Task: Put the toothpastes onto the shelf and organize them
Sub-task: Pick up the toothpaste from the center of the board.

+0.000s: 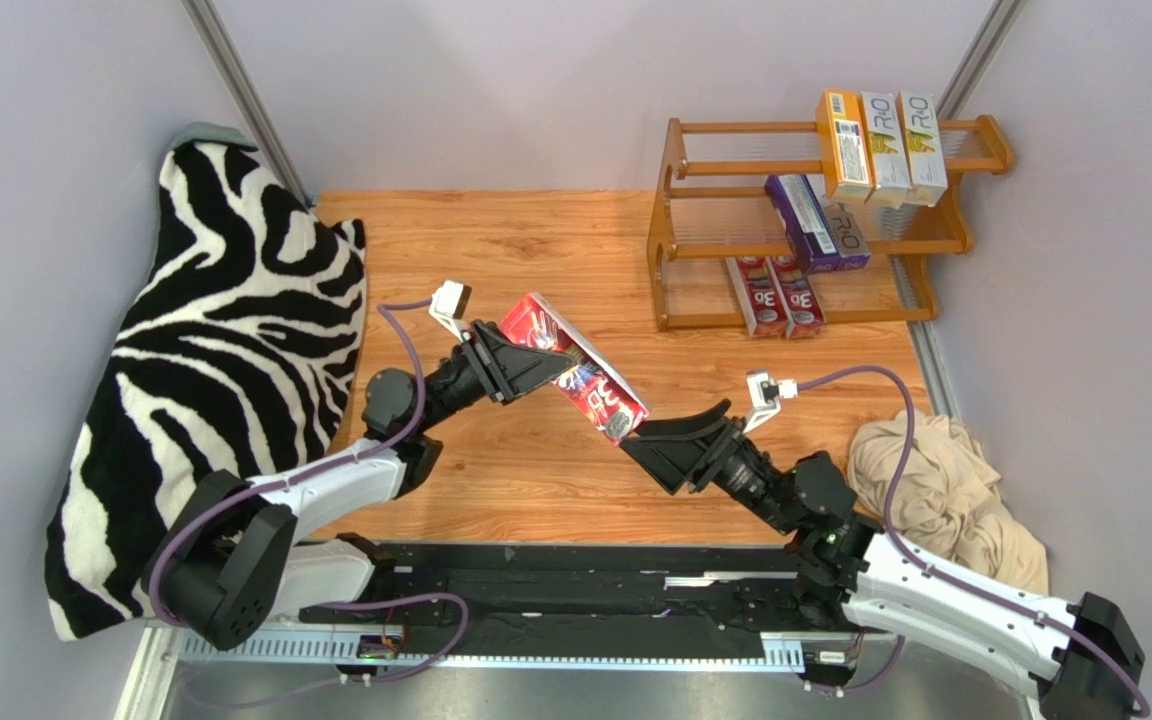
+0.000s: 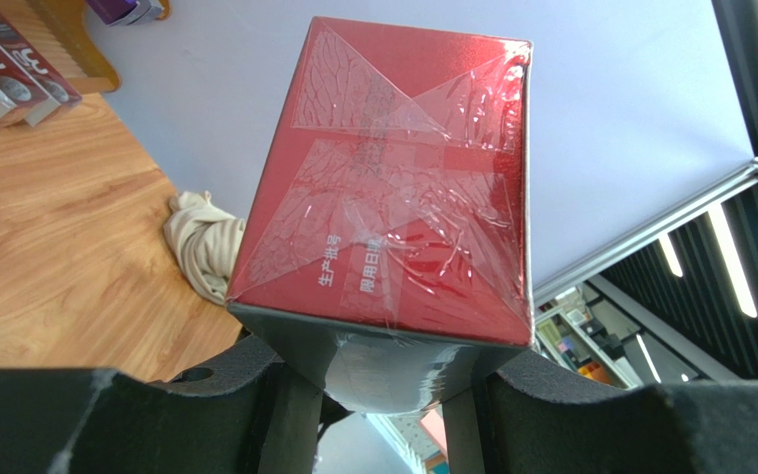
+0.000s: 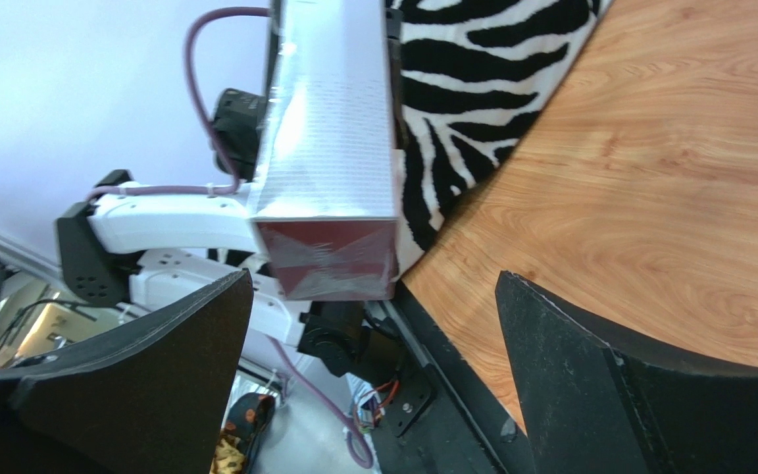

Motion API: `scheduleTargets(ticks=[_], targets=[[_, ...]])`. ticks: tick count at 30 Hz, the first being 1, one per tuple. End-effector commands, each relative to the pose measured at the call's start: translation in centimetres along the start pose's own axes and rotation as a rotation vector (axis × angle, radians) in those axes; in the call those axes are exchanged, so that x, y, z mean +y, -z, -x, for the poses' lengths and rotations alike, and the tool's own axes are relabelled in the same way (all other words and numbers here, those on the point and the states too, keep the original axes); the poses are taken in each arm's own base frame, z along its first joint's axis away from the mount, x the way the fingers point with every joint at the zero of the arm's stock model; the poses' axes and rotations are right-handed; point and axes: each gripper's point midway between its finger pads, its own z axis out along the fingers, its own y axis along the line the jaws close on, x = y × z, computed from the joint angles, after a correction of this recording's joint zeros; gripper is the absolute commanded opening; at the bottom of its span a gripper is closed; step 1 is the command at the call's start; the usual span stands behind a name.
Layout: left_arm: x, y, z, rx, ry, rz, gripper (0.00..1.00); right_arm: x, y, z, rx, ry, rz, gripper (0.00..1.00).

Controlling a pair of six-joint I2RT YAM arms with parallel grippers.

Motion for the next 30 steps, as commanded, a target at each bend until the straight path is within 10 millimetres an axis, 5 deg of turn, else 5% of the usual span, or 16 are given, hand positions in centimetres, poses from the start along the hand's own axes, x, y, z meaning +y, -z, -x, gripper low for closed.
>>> scheduleTargets(ticks=[1,10,14,15,22,30], targets=[[-3.4,-0.5,1.1,-0.059,-0.054,-0.125,0.27,2.0,-1.3,2.6,-0.107,0.021,0.044,0.98],[-3.2,-0.5,0.7,-0.050,-0.047,-0.111,0.24,2.5,-2.7,3.3,-0.116,0.029,0.032,0.87],[-3.1,-0.5,0.7,-0.047,-0.048,-0.105,0.24,2.5,-3.0,3.1,-0.109,0.026,0.036,0.73],[-3.2,-0.5,0.7,-0.048,-0.050,-0.108,0.24,2.4,-3.1,3.0,-0.106,0.025,0.032,0.62],[-3.0,-0.5,0.5,-0.043,-0.053,-0.100,0.26,2.2,-3.4,2.8,-0.097,0.014,0.021,0.40],[-2.5,0.2,0.0,-0.028,-0.092,-0.053,0.64,0.9,-3.1,2.7,-0.091,0.010,-0.047,0.27]])
